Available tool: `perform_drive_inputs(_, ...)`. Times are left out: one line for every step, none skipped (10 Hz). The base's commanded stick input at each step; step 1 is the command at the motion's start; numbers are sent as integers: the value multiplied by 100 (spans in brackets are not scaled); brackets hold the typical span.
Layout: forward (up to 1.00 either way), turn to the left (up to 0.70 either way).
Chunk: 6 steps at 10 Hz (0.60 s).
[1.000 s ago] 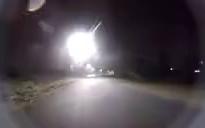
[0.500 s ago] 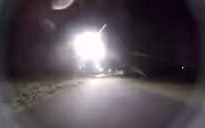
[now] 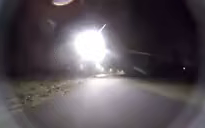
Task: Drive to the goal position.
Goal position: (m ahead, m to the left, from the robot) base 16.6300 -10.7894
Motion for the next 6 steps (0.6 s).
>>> perform_drive_inputs(85,4)
perform_drive_inputs(86,3)
perform_drive_inputs(95,4)
perform_drive_inputs(100,4)
perform_drive_inputs(100,4)
perform_drive_inputs(100,3)
